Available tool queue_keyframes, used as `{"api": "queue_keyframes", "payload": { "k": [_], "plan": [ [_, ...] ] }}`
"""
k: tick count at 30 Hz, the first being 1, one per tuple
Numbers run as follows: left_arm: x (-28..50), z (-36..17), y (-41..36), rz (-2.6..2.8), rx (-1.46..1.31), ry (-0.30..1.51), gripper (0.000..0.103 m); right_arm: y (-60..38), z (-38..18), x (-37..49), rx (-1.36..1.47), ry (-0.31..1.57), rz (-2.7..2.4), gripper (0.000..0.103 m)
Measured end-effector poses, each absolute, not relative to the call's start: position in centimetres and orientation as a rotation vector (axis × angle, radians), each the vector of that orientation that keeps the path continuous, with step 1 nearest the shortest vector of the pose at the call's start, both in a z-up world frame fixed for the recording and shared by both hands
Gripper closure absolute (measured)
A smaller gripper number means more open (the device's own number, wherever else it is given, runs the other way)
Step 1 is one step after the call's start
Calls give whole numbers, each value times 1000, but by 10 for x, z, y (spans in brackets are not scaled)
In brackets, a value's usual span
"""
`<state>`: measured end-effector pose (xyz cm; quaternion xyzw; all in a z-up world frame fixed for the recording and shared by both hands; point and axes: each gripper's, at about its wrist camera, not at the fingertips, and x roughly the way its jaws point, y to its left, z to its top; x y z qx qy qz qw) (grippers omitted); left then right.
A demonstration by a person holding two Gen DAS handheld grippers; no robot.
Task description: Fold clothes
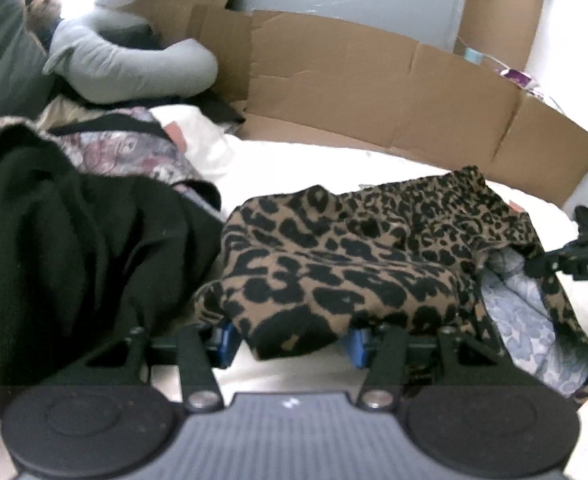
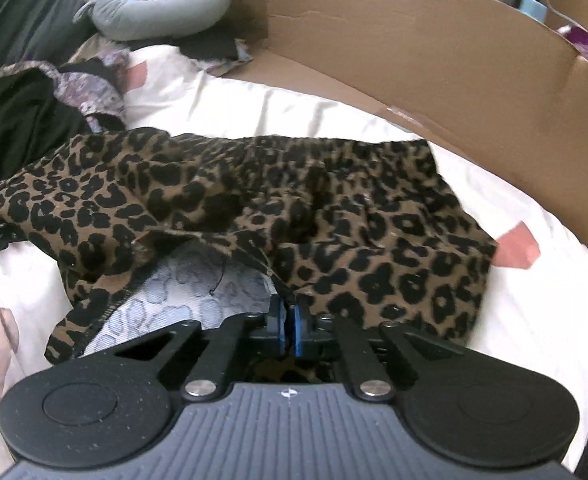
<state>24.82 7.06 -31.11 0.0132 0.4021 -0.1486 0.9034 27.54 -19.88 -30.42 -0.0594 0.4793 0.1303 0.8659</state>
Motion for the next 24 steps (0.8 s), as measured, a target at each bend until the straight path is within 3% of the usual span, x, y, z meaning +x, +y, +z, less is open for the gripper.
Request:
{"api": "queue_keyframes", "payload": {
  "k": [3,7,11,24],
  "plan": [
    [251,-310,66,-329,35,827,51,-208,-301,273,-114,1005,258,101],
    [255,-305,58,-368,43,822,77,-219,-297,269,-101,1008,240,101],
    [255,-298,54,-364,29,827,87,-232,-295,263,-78,1014,224,102],
    [227,-236,79,-365,-82,838,96,-299,-267,234,20,994,131,103]
  ]
}}
